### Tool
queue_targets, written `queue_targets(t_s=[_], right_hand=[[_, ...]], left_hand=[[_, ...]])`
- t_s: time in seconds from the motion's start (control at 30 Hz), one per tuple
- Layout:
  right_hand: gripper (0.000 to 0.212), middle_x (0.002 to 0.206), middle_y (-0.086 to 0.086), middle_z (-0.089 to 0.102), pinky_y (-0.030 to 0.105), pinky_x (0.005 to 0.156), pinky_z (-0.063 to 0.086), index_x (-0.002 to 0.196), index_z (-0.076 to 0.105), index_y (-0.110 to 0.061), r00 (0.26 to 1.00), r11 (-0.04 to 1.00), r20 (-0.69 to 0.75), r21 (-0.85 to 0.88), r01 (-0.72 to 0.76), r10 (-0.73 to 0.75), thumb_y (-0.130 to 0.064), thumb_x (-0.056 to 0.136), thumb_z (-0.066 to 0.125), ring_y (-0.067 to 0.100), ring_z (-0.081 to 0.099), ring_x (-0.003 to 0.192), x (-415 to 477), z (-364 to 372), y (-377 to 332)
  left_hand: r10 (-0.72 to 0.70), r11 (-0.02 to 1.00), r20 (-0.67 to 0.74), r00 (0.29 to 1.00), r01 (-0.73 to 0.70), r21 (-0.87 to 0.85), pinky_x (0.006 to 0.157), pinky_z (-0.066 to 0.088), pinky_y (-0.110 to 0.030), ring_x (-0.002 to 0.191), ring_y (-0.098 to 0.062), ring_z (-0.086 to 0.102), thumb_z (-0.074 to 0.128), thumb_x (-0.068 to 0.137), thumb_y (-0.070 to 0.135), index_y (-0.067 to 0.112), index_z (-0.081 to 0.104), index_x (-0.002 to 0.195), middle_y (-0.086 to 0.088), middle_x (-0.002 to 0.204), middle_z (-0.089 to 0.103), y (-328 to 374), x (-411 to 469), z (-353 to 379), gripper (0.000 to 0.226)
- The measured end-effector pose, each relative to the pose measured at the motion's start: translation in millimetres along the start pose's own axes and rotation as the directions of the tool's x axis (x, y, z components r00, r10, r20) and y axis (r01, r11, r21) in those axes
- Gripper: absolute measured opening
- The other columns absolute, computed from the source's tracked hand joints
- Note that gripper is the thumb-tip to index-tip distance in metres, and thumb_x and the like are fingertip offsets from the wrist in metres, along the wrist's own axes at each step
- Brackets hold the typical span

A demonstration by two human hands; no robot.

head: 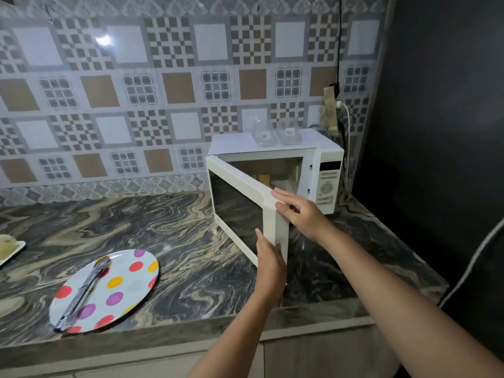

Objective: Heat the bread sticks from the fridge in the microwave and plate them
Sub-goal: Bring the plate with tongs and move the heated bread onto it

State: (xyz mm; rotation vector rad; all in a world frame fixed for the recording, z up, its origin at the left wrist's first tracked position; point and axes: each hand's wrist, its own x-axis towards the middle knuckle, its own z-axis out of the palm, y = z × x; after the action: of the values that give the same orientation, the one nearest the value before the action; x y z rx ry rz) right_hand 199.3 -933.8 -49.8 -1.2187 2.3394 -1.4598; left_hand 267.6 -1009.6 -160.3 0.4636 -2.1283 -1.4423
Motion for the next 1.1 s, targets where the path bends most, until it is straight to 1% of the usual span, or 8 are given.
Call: queue_targets(t_s=[0.17, 0.43, 0.6, 0.7, 0.83, 0.9, 1.03, 1.1], right_hand=[[0.039, 0.15, -0.011, 0.035, 0.027, 0.112, 0.027, 0.136, 0.048, -0.029, 0.998, 0.984, -0.064, -0.178, 0.017, -0.029, -0.032, 0.098, 0.044, 0.008, 0.033, 0.137, -20.5, 56.0, -39.5], [0.042, 0.148, 0.007, 0.039, 0.01, 0.103, 0.022, 0.134, 0.052, -0.017, 0.98, 0.977, -0.141, -0.182, 0.11, -0.137, -0.007, 0.093, 0.051, 0.018, 0.036, 0.138, -27.1, 155.0, -92.6], [0.045, 0.148, 0.012, 0.039, 0.024, 0.107, 0.033, 0.132, 0.053, -0.013, 0.977, 0.971, -0.125, -0.185, 0.151, -0.175, 0.002, 0.089, 0.05, 0.023, 0.04, 0.135, -19.0, 201.2, -116.1], [0.047, 0.146, 0.013, 0.041, 0.035, 0.106, 0.04, 0.13, 0.055, -0.012, 0.969, 0.975, -0.177, -0.167, 0.146, -0.175, 0.004, 0.087, 0.05, 0.027, 0.043, 0.133, -14.6, 211.0, -119.0], [0.045, 0.146, 0.012, 0.041, 0.029, 0.107, 0.039, 0.129, 0.056, -0.011, 0.954, 0.978, -0.226, -0.104, 0.179, -0.199, 0.005, 0.088, 0.051, 0.024, 0.042, 0.135, -17.7, 212.7, -116.7], [0.045, 0.147, 0.012, 0.04, 0.026, 0.108, 0.036, 0.13, 0.055, -0.011, 0.96, 0.982, -0.214, -0.095, 0.165, -0.182, 0.005, 0.089, 0.05, 0.023, 0.039, 0.136, -16.7, 211.2, -116.1], [0.043, 0.146, 0.012, 0.04, 0.032, 0.109, 0.038, 0.13, 0.055, -0.01, 0.973, 0.986, -0.175, -0.088, 0.139, -0.152, 0.003, 0.089, 0.049, 0.021, 0.038, 0.136, -17.0, 208.9, -116.1], [0.041, 0.141, 0.01, 0.041, 0.022, 0.105, 0.036, 0.13, 0.054, -0.01, 0.976, 0.986, -0.163, -0.11, 0.126, -0.143, 0.001, 0.091, 0.048, 0.02, 0.041, 0.132, -16.7, 207.3, -118.3]], left_hand=[[0.005, 0.998, -0.014, 1.0, -0.006, -0.056, 0.118, 0.009, -0.026, 0.146, -0.014, 0.0, 0.027, 0.102, 0.02, 0.014, -0.015, 0.147, 0.001, 0.158, -0.007, -15.2, -29.9, -57.9, 0.062], [-0.15, 0.973, -0.082, 0.985, 0.133, -0.188, 0.112, 0.004, -0.02, 0.146, -0.009, -0.005, 0.02, 0.102, 0.034, 0.019, -0.009, 0.149, 0.005, 0.158, -0.008, -46.3, -51.0, -148.9, 0.058], [-0.24, 0.953, -0.157, 0.958, 0.202, -0.228, 0.121, 0.011, -0.041, 0.147, -0.017, 0.008, 0.019, 0.1, 0.041, 0.02, 0.005, 0.151, 0.0, 0.159, 0.008, -65.9, -49.2, -191.8, 0.057], [-0.246, 0.952, -0.122, 0.961, 0.216, -0.219, 0.119, 0.018, -0.037, 0.144, -0.015, 0.017, 0.019, 0.101, 0.04, 0.02, 0.01, 0.15, 0.002, 0.155, 0.018, -59.5, -49.9, -204.0, 0.054], [-0.221, 0.958, -0.129, 0.967, 0.19, -0.213, 0.111, 0.015, -0.022, 0.142, -0.009, 0.014, 0.019, 0.102, 0.036, 0.02, 0.01, 0.149, 0.008, 0.15, 0.019, -55.2, -48.5, -205.6, 0.051], [-0.224, 0.959, -0.156, 0.962, 0.19, -0.209, 0.113, 0.015, -0.024, 0.142, -0.01, 0.016, 0.019, 0.101, 0.037, 0.019, 0.013, 0.149, 0.006, 0.152, 0.02, -58.3, -47.5, -202.6, 0.051], [-0.239, 0.952, -0.185, 0.953, 0.193, -0.236, 0.11, 0.031, -0.033, 0.131, -0.017, 0.039, 0.021, 0.101, 0.037, 0.014, 0.031, 0.142, -0.004, 0.139, 0.042, -60.0, -51.0, -197.8, 0.048], [-0.268, 0.944, -0.18, 0.946, 0.221, -0.244, 0.1, 0.038, -0.032, 0.119, -0.019, 0.046, 0.022, 0.102, 0.037, 0.01, 0.038, 0.136, -0.007, 0.128, 0.049, -56.2, -51.2, -197.7, 0.047]])
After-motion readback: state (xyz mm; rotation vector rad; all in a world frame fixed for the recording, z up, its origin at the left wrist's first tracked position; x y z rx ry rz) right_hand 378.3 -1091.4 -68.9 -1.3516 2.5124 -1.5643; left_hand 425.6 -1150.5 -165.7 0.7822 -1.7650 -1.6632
